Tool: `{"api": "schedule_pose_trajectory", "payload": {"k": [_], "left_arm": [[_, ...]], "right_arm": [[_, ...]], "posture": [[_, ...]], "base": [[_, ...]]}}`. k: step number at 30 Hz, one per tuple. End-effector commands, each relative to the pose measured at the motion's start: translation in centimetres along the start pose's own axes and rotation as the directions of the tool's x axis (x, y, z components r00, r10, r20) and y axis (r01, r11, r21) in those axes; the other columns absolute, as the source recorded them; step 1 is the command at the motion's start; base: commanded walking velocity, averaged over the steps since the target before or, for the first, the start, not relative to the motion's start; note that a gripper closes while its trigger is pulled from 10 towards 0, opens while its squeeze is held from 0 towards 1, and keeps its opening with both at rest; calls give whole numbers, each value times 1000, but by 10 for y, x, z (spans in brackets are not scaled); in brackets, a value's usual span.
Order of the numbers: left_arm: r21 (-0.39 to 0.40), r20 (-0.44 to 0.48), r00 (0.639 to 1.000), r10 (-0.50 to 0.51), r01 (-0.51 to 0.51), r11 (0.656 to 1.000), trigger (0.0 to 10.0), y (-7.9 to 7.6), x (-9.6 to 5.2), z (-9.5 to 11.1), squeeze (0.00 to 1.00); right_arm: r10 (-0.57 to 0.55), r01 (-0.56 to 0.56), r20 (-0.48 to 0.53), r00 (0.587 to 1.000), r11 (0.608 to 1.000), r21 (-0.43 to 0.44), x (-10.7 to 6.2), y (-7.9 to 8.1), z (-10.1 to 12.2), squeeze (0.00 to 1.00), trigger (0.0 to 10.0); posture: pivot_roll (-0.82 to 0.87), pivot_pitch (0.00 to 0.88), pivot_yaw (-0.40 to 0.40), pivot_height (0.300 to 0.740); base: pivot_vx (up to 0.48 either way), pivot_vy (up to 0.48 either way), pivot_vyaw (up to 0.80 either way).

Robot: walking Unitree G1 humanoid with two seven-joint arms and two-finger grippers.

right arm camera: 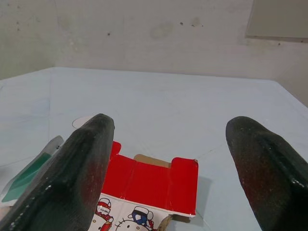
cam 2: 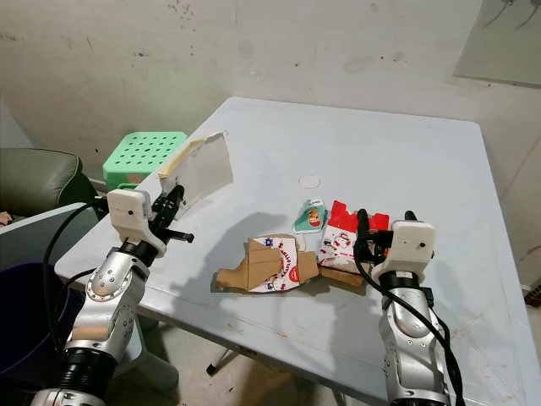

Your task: Picking trash to rubbish bin

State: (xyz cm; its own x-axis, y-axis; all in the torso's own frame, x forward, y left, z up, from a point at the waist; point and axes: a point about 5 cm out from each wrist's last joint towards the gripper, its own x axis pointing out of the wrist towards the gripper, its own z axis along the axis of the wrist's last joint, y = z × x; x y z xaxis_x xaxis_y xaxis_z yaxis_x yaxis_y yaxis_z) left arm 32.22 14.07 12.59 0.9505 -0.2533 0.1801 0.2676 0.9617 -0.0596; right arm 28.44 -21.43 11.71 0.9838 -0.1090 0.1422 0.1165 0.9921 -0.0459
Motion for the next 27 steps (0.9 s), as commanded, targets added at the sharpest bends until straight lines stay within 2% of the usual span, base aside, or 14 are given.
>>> {"api": "schedule_pose_trajectory", "payload": {"k": [1,5,10,14,27], "left_arm": [[7,-4,1000,13,-13,1000,10000,4,-3,-1,0],[-2,-9,1000,17,-17,1000,10000,3,-2,-2,0],[-12,29,999,22,-22,1000,10000,-1,4,5,0],[-16,40,998,39,-39,999,10000,7,6,10,0],[21,25,999,33,-33,999,10000,21,12,16,0]], "right_arm": [[5,-5,17,1000,1000,1,2,1,4,0,10000],[1,-1,21,1000,1000,2,3,-2,4,0,10000],[12,-12,18,1000,1000,-9,6,-5,4,0,10000],[37,-36,53,998,999,-23,10,-1,15,0,10000],[-19,19,56,998,1000,-6,3,-2,13,0,10000]], "posture": [[7,0,72,740],[9,0,65,740],[-5,5,42,740],[-41,25,52,740],[-44,40,106,740]], "base": [[0,0,0],[0,0,0],[0,0,0],[0,0,0],[0,0,0]]}}
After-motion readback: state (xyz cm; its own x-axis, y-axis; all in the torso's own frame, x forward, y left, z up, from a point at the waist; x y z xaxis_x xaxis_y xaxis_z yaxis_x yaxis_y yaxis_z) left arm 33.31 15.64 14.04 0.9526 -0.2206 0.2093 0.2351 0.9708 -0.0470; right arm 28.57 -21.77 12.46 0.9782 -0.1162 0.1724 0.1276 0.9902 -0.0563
